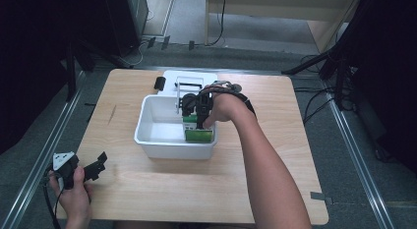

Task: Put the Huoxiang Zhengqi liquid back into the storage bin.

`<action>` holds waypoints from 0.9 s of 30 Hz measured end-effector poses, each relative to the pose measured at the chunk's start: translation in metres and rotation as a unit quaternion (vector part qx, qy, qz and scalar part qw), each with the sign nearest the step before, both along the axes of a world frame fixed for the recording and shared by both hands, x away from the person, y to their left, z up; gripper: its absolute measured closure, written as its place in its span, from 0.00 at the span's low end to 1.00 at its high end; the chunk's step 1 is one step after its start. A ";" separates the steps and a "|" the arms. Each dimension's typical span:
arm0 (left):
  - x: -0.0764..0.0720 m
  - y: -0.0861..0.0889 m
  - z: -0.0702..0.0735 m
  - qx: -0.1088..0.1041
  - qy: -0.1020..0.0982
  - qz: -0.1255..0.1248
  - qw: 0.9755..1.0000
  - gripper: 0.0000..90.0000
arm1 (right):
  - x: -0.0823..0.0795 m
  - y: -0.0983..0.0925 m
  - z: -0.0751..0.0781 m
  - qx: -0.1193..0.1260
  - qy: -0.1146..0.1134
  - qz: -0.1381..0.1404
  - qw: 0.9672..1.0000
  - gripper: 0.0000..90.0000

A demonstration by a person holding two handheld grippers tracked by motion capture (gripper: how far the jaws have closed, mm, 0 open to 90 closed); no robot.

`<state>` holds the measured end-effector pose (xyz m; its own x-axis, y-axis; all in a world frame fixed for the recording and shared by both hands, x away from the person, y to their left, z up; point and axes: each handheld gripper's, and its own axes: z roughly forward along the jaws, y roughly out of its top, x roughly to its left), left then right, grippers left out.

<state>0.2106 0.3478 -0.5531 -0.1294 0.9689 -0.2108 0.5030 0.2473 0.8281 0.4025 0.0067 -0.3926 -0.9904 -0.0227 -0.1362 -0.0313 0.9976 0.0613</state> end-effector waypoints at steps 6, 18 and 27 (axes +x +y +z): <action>0.000 0.000 0.000 0.000 0.000 0.000 1.000 0.00 | -0.001 -0.004 0.017 0.038 -0.003 -0.035 0.999 0.57; 0.000 0.000 0.000 0.001 -0.001 0.000 1.000 0.00 | -0.003 -0.023 0.046 0.069 -0.008 -0.065 0.996 0.47; 0.000 -0.001 0.000 0.002 -0.001 0.001 1.000 0.00 | 0.000 -0.042 0.059 0.094 -0.016 -0.118 0.988 0.42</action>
